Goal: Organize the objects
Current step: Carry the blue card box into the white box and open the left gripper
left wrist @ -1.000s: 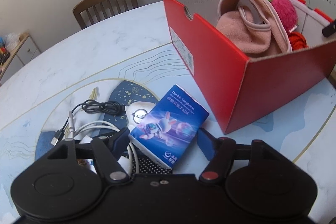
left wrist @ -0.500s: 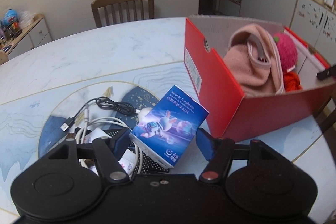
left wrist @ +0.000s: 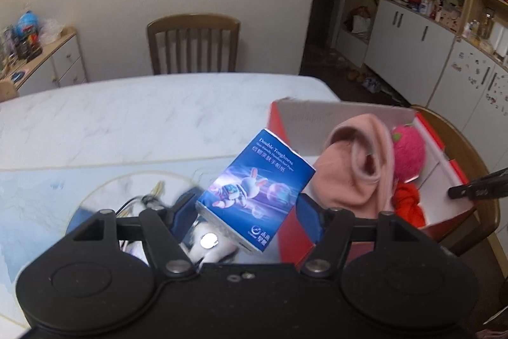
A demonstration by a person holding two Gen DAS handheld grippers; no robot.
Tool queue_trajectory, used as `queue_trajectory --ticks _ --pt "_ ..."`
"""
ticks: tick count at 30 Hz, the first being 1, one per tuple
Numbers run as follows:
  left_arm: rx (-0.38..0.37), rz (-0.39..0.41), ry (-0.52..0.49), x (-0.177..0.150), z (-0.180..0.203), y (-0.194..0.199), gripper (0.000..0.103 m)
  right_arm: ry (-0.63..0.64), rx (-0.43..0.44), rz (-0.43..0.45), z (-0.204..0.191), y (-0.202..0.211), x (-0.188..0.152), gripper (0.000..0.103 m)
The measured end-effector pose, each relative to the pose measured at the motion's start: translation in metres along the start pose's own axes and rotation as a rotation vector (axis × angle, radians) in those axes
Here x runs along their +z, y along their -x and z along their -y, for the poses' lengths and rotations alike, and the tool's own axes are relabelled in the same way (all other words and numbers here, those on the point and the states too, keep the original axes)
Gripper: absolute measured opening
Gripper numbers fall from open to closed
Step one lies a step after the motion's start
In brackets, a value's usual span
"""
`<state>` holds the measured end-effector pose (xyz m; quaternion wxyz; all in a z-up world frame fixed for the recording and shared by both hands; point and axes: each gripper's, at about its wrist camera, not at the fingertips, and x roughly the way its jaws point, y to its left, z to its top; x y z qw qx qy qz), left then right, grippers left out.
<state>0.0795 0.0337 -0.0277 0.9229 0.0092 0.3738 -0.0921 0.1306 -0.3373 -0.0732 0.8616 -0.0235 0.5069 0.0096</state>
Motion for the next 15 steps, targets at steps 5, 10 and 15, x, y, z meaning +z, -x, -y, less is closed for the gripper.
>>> queue_trajectory --ticks 5,10,15 --pt "-0.048 -0.010 -0.063 0.011 0.031 -0.008 0.066 -0.006 0.009 0.003 0.002 0.001 0.000 0.007" --pt "-0.132 -0.026 -0.107 0.021 0.066 -0.021 0.066 -0.011 0.016 0.004 0.004 0.001 0.000 0.007" --pt "-0.217 -0.087 -0.155 0.025 0.102 -0.044 0.066 -0.016 0.023 0.004 0.005 0.001 -0.001 0.007"
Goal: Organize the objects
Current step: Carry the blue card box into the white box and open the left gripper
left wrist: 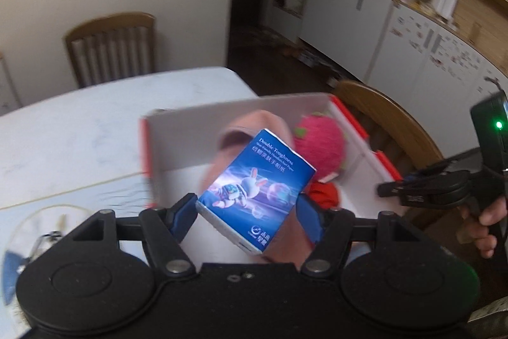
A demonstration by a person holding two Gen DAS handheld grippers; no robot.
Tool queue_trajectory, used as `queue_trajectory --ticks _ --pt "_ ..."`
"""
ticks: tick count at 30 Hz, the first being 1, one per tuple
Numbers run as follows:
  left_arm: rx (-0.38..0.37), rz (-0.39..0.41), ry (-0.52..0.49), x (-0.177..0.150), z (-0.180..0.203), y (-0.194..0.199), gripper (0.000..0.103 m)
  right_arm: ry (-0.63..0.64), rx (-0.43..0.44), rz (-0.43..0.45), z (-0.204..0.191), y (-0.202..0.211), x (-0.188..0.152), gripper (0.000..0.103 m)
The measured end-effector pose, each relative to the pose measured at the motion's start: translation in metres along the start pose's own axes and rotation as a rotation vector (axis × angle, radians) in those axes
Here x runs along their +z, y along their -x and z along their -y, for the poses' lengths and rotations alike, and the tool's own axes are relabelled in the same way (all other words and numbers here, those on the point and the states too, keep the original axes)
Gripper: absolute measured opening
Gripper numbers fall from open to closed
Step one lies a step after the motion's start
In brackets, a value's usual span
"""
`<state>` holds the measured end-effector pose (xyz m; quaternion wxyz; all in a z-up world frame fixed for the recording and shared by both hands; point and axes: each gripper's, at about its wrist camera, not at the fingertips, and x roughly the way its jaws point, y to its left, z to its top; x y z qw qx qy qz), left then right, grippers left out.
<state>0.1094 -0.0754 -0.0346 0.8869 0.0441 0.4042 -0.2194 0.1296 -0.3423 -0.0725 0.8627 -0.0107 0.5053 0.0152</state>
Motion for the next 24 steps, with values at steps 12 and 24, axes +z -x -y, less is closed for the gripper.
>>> queue_trajectory --ticks 12,24 --pt "-0.102 -0.195 -0.134 0.015 0.053 -0.070 0.066 -0.006 0.022 -0.003 0.003 0.000 0.000 0.007" --pt "-0.150 -0.318 -0.173 0.009 0.067 -0.110 0.066 0.001 0.044 -0.003 0.005 0.000 0.000 0.007"
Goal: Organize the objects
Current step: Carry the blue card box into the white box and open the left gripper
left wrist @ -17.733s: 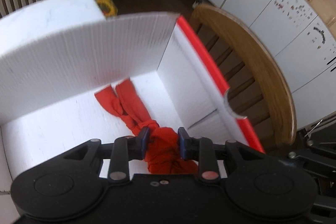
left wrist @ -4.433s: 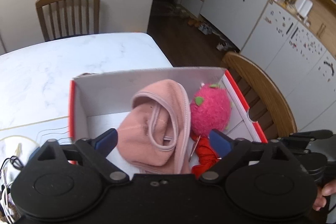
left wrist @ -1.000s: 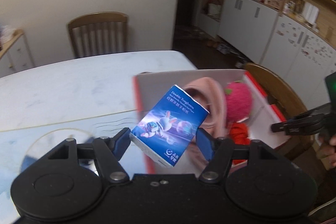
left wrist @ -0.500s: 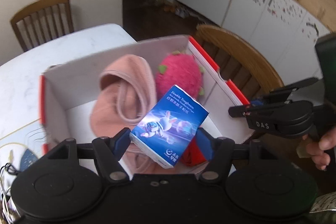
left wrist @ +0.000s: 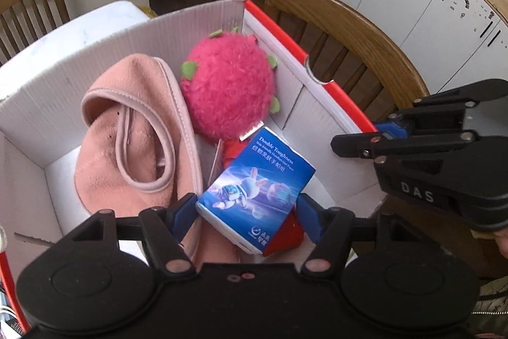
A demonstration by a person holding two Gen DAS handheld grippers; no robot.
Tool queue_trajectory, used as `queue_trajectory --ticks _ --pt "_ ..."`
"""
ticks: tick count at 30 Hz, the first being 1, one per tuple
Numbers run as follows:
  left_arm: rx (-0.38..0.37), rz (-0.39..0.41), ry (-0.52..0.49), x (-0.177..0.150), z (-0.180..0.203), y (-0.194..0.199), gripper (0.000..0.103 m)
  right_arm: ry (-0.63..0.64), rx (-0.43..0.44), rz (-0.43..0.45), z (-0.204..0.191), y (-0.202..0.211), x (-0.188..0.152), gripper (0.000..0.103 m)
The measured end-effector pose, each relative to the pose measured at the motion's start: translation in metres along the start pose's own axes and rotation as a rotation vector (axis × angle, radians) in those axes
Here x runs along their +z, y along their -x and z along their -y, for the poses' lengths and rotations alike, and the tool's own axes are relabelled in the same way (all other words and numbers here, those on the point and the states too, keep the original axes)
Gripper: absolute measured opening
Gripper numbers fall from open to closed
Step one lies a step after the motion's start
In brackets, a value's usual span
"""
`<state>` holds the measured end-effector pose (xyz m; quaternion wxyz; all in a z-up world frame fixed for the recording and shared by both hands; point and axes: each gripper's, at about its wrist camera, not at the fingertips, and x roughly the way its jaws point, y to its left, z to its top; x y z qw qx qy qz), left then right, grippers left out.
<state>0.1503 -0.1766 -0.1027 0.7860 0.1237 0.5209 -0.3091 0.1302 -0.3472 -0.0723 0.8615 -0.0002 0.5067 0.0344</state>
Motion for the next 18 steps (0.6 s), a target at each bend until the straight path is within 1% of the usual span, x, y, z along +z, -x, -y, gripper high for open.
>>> queue_trajectory --ticks 5,8,11,13,16,18 --pt "-0.007 -0.020 0.014 0.000 -0.004 -0.006 0.068 0.000 0.005 -0.002 0.000 0.000 0.000 0.008" --pt "-0.005 -0.015 0.022 -0.002 -0.005 -0.005 0.068 0.000 0.004 -0.002 0.000 0.000 0.000 0.008" --pt "0.008 -0.002 0.022 -0.003 -0.005 0.000 0.072 -0.003 0.006 -0.002 0.000 0.000 0.000 0.008" --pt "0.012 0.014 0.027 -0.005 -0.006 0.006 0.079 -0.004 0.005 -0.002 -0.001 0.000 0.000 0.008" --pt "0.007 0.039 0.044 -0.008 -0.011 0.013 0.082 -0.003 0.002 -0.002 -0.001 0.000 0.000 0.008" --pt "0.013 0.049 0.057 -0.010 -0.012 0.018 0.082 -0.003 0.001 -0.002 -0.001 0.001 0.000 0.008"
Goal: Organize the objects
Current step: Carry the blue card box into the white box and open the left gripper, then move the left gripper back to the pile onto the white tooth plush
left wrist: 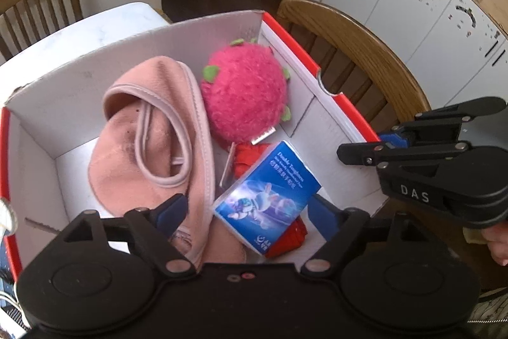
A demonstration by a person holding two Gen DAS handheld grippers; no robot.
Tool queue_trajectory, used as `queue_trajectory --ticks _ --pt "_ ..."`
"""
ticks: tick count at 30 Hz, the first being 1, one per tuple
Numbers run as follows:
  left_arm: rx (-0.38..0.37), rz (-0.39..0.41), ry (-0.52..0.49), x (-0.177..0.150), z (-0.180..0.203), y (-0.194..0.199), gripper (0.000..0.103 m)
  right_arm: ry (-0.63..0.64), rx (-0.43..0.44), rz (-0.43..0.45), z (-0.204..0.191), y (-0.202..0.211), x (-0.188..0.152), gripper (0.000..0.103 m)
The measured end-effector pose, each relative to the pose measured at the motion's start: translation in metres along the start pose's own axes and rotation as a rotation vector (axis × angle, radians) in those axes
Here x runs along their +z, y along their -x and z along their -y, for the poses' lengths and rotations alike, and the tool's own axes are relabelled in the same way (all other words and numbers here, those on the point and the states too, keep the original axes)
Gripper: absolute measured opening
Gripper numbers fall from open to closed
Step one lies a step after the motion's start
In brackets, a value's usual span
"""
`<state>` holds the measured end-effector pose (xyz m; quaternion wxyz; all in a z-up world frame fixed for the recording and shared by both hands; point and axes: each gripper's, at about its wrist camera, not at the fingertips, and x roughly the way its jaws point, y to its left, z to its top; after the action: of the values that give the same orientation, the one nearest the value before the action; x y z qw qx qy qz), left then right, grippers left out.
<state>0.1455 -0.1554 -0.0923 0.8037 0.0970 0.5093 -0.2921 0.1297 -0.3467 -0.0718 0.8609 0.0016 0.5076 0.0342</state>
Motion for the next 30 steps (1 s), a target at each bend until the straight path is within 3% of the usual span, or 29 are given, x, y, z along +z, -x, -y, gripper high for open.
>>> queue_trajectory --ticks 14,22,24,30 --pt "0.026 0.098 0.046 -0.008 -0.010 0.040 0.084 -0.005 -0.017 -0.001 -0.003 0.000 0.000 0.007" --pt "0.072 0.164 0.074 -0.022 -0.022 0.069 0.095 -0.002 -0.036 -0.008 -0.006 -0.001 0.000 0.007" --pt "0.089 0.183 0.096 -0.026 -0.028 0.077 0.102 -0.003 -0.041 -0.009 -0.006 -0.001 0.000 0.007" --pt "0.122 0.228 0.208 -0.040 -0.057 0.100 0.102 0.005 -0.053 -0.005 -0.008 -0.002 0.001 0.007"
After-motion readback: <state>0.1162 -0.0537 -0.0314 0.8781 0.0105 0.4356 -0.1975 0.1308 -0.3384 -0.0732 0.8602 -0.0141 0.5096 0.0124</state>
